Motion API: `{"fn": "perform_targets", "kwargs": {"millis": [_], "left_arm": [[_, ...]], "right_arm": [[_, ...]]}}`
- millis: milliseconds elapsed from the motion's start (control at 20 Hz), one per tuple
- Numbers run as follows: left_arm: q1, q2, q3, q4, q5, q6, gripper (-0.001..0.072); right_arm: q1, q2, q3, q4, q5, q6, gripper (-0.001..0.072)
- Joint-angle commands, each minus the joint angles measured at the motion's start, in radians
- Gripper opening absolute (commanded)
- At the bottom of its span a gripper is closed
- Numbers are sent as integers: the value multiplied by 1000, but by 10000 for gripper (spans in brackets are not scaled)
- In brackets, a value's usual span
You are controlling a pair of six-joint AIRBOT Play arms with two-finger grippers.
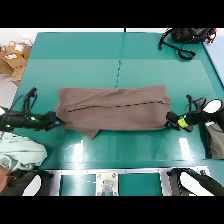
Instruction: Fold the shirts.
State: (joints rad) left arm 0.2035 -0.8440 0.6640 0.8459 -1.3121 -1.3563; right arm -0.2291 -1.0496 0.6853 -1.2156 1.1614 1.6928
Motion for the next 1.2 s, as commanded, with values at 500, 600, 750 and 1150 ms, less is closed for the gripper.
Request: {"fn": "perform_targets", "kwargs": {"millis": [500, 600, 750, 1150], "left_arm": [[-51, -500, 356, -166, 274, 137, 21], [-109, -631, 464, -161, 309, 137, 21], [-132, -771, 606, -140, 357, 92, 21], [-94, -815, 729, -135, 466, 40, 573]], "right_arm": [[109, -465, 553, 93, -138, 10, 16], [109, -551, 623, 113, -157, 10, 16], [109, -666, 719, 116, -172, 36, 17], [35, -754, 947, 115, -50, -40, 438]]}}
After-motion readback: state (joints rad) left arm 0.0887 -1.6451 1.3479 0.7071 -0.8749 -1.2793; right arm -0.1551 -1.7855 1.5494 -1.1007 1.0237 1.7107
